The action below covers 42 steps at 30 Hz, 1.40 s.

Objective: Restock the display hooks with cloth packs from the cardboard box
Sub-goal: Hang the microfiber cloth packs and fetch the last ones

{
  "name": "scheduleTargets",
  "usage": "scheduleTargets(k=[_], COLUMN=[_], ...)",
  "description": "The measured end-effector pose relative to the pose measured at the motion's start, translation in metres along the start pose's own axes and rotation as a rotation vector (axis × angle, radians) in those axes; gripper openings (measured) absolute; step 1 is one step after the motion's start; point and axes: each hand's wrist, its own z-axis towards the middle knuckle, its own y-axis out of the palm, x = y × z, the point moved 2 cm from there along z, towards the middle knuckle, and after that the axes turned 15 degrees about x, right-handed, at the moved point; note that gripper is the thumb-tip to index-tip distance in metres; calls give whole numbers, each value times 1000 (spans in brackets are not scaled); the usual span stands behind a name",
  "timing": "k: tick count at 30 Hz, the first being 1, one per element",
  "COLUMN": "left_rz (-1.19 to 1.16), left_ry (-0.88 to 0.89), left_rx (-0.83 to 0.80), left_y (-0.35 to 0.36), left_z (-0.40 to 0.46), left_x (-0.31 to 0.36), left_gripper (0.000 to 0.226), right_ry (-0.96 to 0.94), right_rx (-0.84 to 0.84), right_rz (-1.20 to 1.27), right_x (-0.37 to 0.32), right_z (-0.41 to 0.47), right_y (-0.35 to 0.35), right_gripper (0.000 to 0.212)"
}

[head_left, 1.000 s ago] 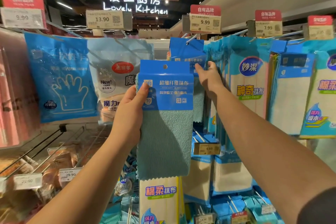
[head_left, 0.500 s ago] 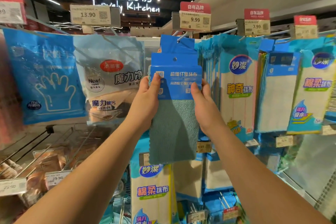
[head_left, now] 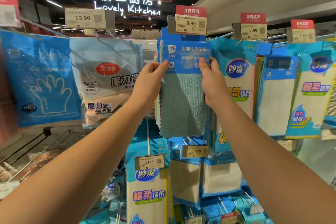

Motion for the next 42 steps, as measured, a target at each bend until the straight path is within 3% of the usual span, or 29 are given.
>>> scheduleTargets(k=[5, 11, 14, 23, 31, 37, 40, 42], left_rz=[-64, -8, 23, 203, 317, 399, 360, 350], left_ry=[-23, -28, -46, -53, -84, -89, -105, -115], left_rx=[15, 26, 53, 121, 78, 13, -42, -74], left_y=[5, 11, 17, 38, 40, 20, -13, -53], left_z=[8, 18, 29, 71, 93, 59, 14, -27], left_x=[0, -10, -18, -44, -63, -63, -70, -77], left_gripper=[26, 32, 37, 41, 50, 52, 50, 42], right_ry=[15, 83, 113, 24, 35, 4, -85, -70], right_rx=[5, 13, -2, 16, -18, 113, 235, 223], right_rz=[9, -10, -91, -399, -543, -665, -702, -709], right_x=[-1, 12, 22, 40, 50, 53, 53, 57], right_z=[10, 23, 36, 63, 64, 19, -35, -83], right_y=[3, 5, 9, 30, 36, 24, 16, 15], right_gripper=[24, 33, 27, 41, 49, 68, 52, 43])
